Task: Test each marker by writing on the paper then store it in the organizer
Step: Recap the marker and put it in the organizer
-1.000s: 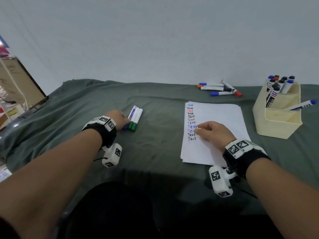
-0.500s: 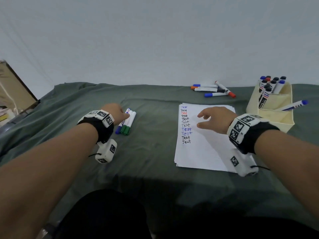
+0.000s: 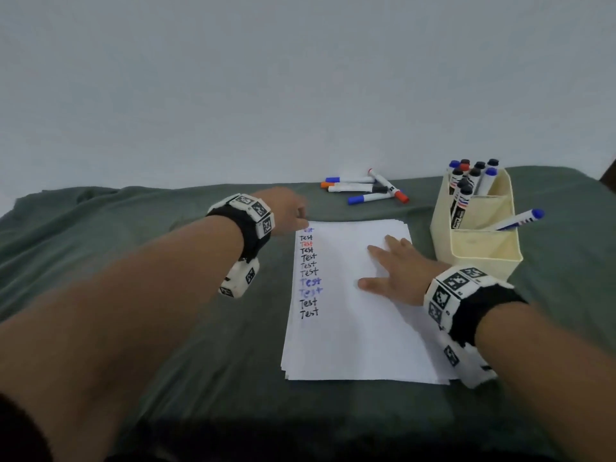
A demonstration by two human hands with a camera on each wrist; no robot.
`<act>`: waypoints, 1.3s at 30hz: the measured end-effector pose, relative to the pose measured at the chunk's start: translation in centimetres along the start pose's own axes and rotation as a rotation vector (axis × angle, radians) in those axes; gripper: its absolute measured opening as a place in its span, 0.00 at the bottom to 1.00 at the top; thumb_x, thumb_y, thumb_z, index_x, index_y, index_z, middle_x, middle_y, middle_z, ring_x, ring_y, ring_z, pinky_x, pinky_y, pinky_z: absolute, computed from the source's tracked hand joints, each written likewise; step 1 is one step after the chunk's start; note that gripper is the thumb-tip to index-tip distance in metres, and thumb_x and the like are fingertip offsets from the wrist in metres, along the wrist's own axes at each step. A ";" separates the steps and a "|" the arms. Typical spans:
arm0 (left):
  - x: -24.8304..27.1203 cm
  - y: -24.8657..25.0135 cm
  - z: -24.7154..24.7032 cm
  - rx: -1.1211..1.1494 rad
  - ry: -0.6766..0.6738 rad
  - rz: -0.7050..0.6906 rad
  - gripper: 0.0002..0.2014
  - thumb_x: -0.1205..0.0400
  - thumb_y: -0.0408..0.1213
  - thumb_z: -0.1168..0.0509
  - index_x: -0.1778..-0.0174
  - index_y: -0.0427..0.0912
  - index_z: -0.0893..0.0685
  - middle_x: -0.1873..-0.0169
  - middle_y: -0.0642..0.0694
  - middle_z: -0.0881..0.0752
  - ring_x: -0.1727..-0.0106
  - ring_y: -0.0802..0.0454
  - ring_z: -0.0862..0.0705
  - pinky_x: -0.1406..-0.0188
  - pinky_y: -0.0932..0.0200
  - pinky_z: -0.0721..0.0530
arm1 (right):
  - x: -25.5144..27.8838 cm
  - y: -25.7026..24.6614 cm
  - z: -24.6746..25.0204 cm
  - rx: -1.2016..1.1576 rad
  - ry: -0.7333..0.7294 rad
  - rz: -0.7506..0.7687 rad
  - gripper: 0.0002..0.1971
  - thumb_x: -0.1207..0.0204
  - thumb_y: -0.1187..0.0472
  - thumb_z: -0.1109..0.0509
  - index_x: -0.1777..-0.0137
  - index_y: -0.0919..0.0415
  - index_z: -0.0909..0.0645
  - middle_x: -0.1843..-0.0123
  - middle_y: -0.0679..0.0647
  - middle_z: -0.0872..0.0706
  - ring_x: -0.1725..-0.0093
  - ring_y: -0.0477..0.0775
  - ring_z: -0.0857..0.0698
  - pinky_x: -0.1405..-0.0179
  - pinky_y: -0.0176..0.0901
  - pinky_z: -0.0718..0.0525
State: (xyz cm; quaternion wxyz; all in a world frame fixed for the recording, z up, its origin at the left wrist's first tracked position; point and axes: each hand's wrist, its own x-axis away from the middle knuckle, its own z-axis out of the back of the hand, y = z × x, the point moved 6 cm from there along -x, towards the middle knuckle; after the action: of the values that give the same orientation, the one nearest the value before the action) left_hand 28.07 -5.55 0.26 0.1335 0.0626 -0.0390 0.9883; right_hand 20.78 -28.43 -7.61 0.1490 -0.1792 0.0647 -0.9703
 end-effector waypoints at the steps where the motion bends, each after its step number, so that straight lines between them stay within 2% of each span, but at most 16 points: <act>1: -1.3 1.0 0.1 -0.015 -0.013 -0.018 0.15 0.17 0.53 0.39 0.46 0.49 0.13 0.48 0.50 0.14 0.47 0.48 0.17 0.43 0.48 0.16 | -0.1 0.1 -0.1 0.018 -0.006 0.002 0.47 0.22 0.24 0.44 0.10 0.47 0.53 0.09 0.57 0.58 0.10 0.62 0.57 0.13 0.62 0.47; 3: -3.7 3.1 0.4 -0.041 -0.009 -0.057 0.15 0.18 0.52 0.40 0.45 0.49 0.14 0.47 0.48 0.15 0.46 0.47 0.17 0.43 0.47 0.16 | -0.4 0.3 -0.5 0.021 -0.017 0.002 0.47 0.22 0.23 0.44 0.10 0.46 0.55 0.09 0.57 0.61 0.10 0.63 0.60 0.14 0.63 0.50; 10: -11.4 8.2 1.5 -0.076 0.105 -0.243 0.24 0.17 0.55 0.38 0.25 0.58 0.28 0.31 0.50 0.26 0.29 0.46 0.28 0.36 0.41 0.22 | -0.7 0.9 -0.8 -0.048 -0.007 -0.011 0.49 0.25 0.23 0.41 0.10 0.42 0.57 0.09 0.54 0.66 0.10 0.59 0.64 0.12 0.59 0.57; 13: -13.7 10.1 1.7 -0.081 0.126 -0.332 0.25 0.16 0.54 0.39 0.21 0.58 0.31 0.26 0.50 0.27 0.26 0.46 0.30 0.34 0.42 0.24 | -0.6 1.1 -0.7 -0.069 0.004 -0.031 0.50 0.24 0.23 0.41 0.10 0.44 0.58 0.09 0.54 0.68 0.10 0.58 0.65 0.11 0.58 0.58; 17: -15.9 12.9 1.4 -0.094 0.086 -0.440 0.25 0.14 0.50 0.41 0.19 0.58 0.33 0.22 0.51 0.30 0.23 0.45 0.32 0.27 0.42 0.28 | -0.7 1.0 -1.1 -0.044 -0.006 -0.032 0.50 0.23 0.23 0.43 0.10 0.45 0.61 0.10 0.54 0.69 0.11 0.59 0.66 0.12 0.59 0.59; 19: -16.4 14.4 1.1 -0.146 0.077 -0.509 0.23 0.14 0.48 0.40 0.21 0.58 0.29 0.23 0.50 0.28 0.24 0.45 0.31 0.28 0.43 0.27 | -0.8 1.0 -1.1 -0.038 -0.008 -0.031 0.50 0.23 0.23 0.43 0.10 0.45 0.62 0.10 0.54 0.70 0.11 0.59 0.67 0.12 0.59 0.59; 22: -16.6 15.6 1.0 -0.230 0.108 -0.583 0.15 0.16 0.44 0.38 0.32 0.55 0.19 0.30 0.48 0.23 0.29 0.44 0.28 0.37 0.46 0.22 | -0.9 1.1 -1.1 -0.042 -0.012 -0.028 0.50 0.23 0.23 0.43 0.10 0.45 0.62 0.10 0.54 0.70 0.11 0.59 0.67 0.12 0.59 0.59; 24: -16.3 15.6 1.2 -0.261 0.160 -0.610 0.12 0.16 0.43 0.37 0.38 0.52 0.17 0.35 0.46 0.23 0.33 0.43 0.27 0.44 0.48 0.20 | -0.9 1.1 -1.2 -0.041 -0.016 -0.027 0.50 0.23 0.23 0.43 0.10 0.45 0.62 0.10 0.54 0.70 0.11 0.59 0.67 0.12 0.60 0.59; 26: -15.7 15.2 1.6 -0.305 0.231 -0.629 0.12 0.16 0.42 0.38 0.38 0.50 0.16 0.38 0.43 0.23 0.37 0.42 0.26 0.49 0.47 0.19 | -0.8 1.1 -1.2 -0.041 -0.015 -0.027 0.50 0.23 0.24 0.44 0.10 0.45 0.62 0.10 0.54 0.70 0.11 0.59 0.67 0.12 0.59 0.59; 29: -14.3 14.0 2.5 -0.347 0.274 -0.612 0.12 0.16 0.40 0.40 0.38 0.48 0.18 0.41 0.42 0.23 0.42 0.42 0.25 0.51 0.46 0.20 | -0.7 1.1 -1.1 -0.042 -0.025 -0.030 0.49 0.23 0.24 0.44 0.10 0.45 0.61 0.10 0.54 0.70 0.11 0.58 0.67 0.12 0.59 0.59; 34: -10.0 10.2 4.5 -0.319 0.342 -0.546 0.13 0.14 0.43 0.42 0.38 0.46 0.18 0.44 0.44 0.18 0.44 0.42 0.22 0.48 0.45 0.21 | -0.5 0.9 -0.4 -0.069 0.004 -0.040 0.48 0.22 0.25 0.41 0.10 0.46 0.57 0.09 0.54 0.67 0.10 0.58 0.64 0.11 0.58 0.56; 39: -4.3 5.8 5.9 -0.429 0.320 -0.475 0.11 0.13 0.42 0.45 0.45 0.45 0.18 0.51 0.46 0.15 0.51 0.42 0.18 0.52 0.44 0.21 | -0.6 1.1 0.6 -0.087 0.088 -0.045 0.47 0.20 0.28 0.41 0.10 0.47 0.58 0.08 0.54 0.63 0.10 0.60 0.59 0.12 0.59 0.50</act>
State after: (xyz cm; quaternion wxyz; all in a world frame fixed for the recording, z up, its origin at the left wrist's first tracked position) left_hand 31.28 -12.81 5.17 0.3740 -0.1151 -0.2084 0.8964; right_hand 21.85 -29.26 -7.45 0.1161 -0.1440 0.1091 -0.9767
